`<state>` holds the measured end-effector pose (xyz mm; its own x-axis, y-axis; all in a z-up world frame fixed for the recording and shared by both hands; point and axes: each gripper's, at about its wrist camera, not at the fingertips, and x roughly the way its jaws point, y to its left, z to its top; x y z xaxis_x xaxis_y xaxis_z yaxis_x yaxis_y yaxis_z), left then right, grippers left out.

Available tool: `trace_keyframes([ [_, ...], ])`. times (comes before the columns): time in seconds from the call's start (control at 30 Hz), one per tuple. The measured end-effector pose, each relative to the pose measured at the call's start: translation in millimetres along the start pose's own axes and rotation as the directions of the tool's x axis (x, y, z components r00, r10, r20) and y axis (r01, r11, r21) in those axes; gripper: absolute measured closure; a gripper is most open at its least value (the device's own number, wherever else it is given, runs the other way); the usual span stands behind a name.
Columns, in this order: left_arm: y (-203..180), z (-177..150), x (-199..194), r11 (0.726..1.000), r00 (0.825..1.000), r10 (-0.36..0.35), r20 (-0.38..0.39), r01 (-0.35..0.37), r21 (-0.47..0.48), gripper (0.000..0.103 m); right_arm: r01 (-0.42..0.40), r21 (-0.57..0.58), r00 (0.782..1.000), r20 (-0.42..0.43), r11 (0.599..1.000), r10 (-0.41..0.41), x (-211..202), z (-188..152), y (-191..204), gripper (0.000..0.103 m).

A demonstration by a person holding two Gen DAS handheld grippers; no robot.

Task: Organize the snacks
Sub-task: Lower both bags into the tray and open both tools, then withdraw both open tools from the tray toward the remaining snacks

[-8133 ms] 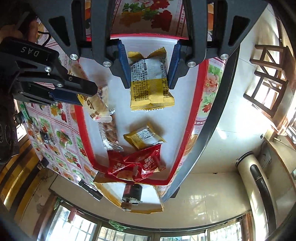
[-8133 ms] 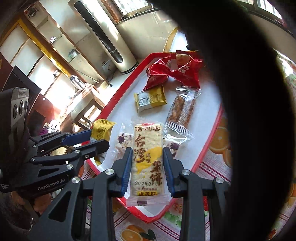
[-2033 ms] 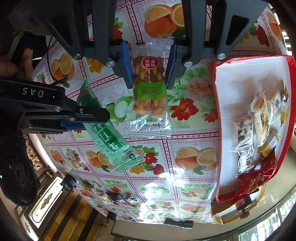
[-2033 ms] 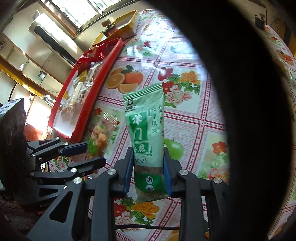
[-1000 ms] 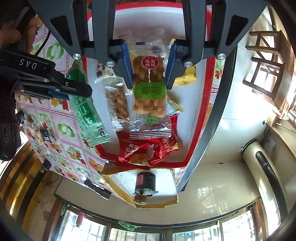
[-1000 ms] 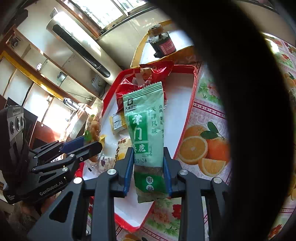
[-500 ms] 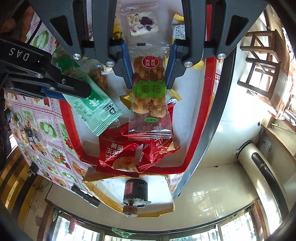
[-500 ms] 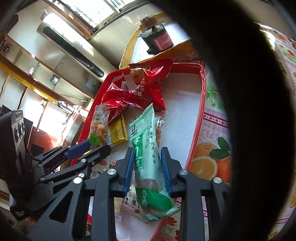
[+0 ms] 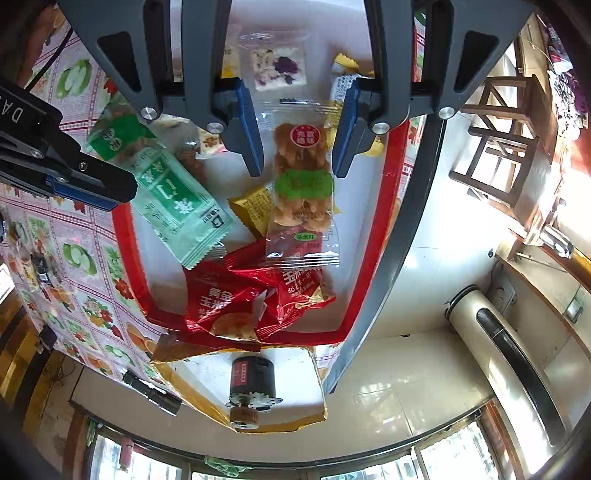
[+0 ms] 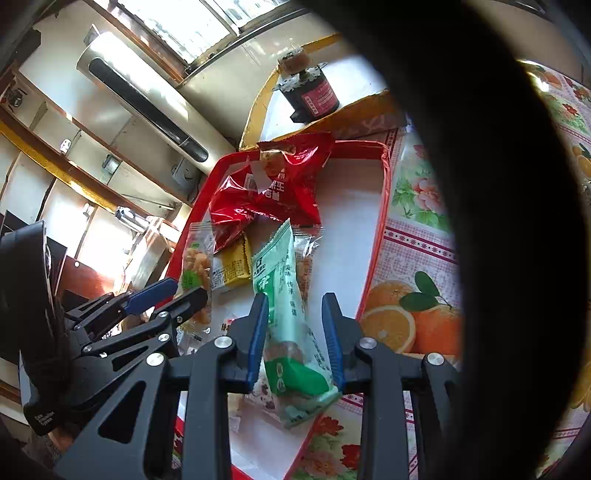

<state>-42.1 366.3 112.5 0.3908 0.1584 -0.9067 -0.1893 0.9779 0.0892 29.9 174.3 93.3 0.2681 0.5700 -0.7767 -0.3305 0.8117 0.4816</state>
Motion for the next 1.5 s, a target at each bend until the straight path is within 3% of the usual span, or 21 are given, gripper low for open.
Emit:
trace_keyframes([
  [0.17, -24.9, -5.8, -17.0, 0.999, 0.999, -0.027, 0.016, 0.027, 0.017, 0.065, 0.005, 0.003, 1.0, 0.001, 1.0, -0.005, -24.8, -16.2, -17.9, 0.071],
  [0.37, -92.6, -8.5, -31.8, 0.987, 0.993, -0.117, 0.017, 0.114, 0.11, 0.064, 0.035, 0.05, 0.999, -0.005, 0.998, -0.035, -59.5, -42.9, -63.6, 0.069],
  [0.47, -135.4, -8.6, -29.7, 0.975, 0.988, -0.156, -0.006, 0.155, 0.162, 0.064, 0.083, 0.073, 0.997, -0.007, 0.994, -0.082, -78.1, -57.3, -96.1, 0.062],
  [0.67, -214.3, -6.3, -12.5, 0.948, 0.973, -0.22, -0.068, 0.23, 0.222, 0.064, 0.193, 0.151, 0.98, 0.012, 0.97, -0.197, -121.0, -87.4, -176.5, 0.062],
  [0.93, -282.7, 1.5, 15.3, 0.942, 0.967, -0.233, -0.098, 0.25, 0.226, 0.064, 0.278, 0.253, 0.953, 0.044, 0.927, -0.298, -172.1, -104.6, -271.1, 0.062],
  [1.07, -299.0, 10.5, 30.8, 0.949, 0.967, -0.22, -0.131, 0.243, 0.201, 0.064, 0.323, 0.222, 0.936, 0.069, 0.92, -0.345, -187.6, -97.4, -298.5, 0.062],
  [1.2, -309.1, 22.8, 42.8, 0.957, 0.968, -0.199, -0.152, 0.225, 0.182, 0.065, 0.408, 0.164, 0.893, 0.134, 0.898, -0.43, -202.3, -78.9, -317.9, 0.057],
  [1.37, -322.5, 49.1, 42.7, 0.963, 0.979, -0.17, -0.116, 0.19, 0.193, 0.065, 0.463, 0.149, 0.85, 0.204, 0.874, -0.485, -214.0, -44.5, -347.1, 0.05],
  [1.5, -338.6, 78.3, 43.4, 0.956, 0.98, -0.167, -0.108, 0.188, 0.226, 0.065, 0.505, 0.094, 0.837, 0.19, 0.858, -0.513, -202.9, -15.8, -361.7, 0.046],
])
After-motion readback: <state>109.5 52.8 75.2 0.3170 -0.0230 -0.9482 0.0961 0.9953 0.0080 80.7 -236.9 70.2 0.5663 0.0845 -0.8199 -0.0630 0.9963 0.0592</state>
